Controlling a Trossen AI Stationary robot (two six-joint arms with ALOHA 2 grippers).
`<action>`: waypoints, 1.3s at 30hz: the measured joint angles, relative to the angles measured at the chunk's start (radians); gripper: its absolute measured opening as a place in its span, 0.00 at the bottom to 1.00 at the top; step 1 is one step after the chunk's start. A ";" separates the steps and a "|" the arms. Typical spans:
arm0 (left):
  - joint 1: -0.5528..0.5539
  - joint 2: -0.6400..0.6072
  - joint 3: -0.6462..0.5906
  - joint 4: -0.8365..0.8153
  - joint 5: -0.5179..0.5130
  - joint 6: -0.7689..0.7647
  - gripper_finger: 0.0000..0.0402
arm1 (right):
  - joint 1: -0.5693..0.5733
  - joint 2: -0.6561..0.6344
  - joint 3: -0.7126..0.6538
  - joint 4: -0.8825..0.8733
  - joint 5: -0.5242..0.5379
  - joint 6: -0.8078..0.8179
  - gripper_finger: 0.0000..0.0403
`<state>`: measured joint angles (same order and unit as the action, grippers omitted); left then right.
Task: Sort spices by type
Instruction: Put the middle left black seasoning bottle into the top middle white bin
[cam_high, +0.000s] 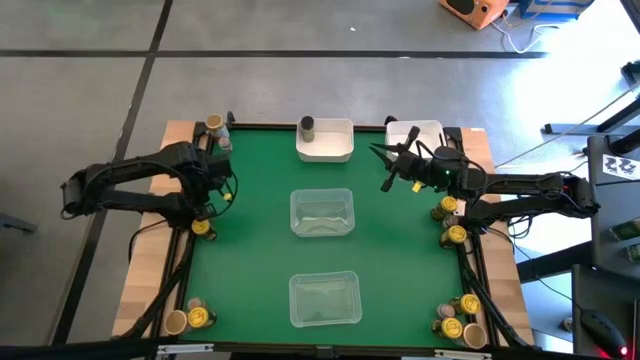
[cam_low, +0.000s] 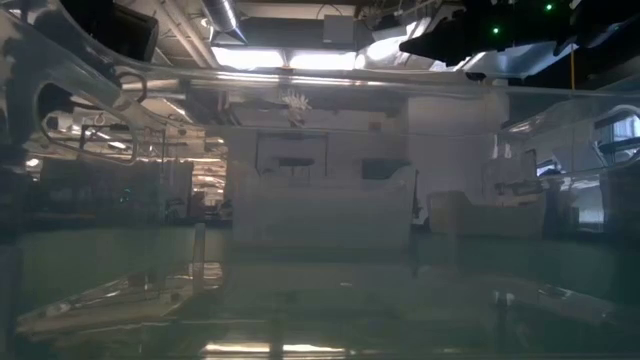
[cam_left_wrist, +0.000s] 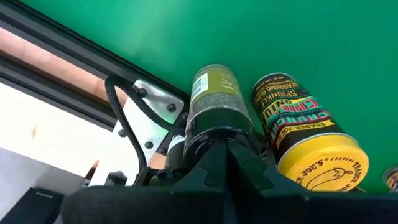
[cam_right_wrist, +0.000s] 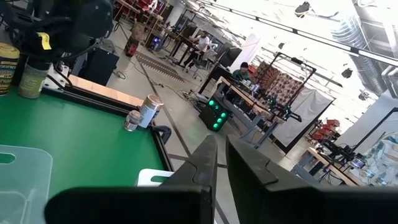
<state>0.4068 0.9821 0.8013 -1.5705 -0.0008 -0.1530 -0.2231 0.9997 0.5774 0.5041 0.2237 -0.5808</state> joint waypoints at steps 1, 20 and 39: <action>0.000 0.000 0.000 0.001 0.000 -0.001 0.00 | 0.000 0.000 0.000 0.000 0.000 0.000 0.09; 0.000 0.001 0.080 0.262 -0.042 0.034 0.00 | 0.000 0.000 0.000 0.003 -0.008 0.000 0.09; 0.005 0.154 0.110 0.227 -0.019 -0.228 0.41 | 0.000 0.000 0.000 -0.004 -0.014 0.000 0.09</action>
<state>0.4122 1.1361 0.9114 -1.3431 -0.0193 -0.3805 -0.2231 0.9997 0.5774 0.5005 0.2096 -0.5808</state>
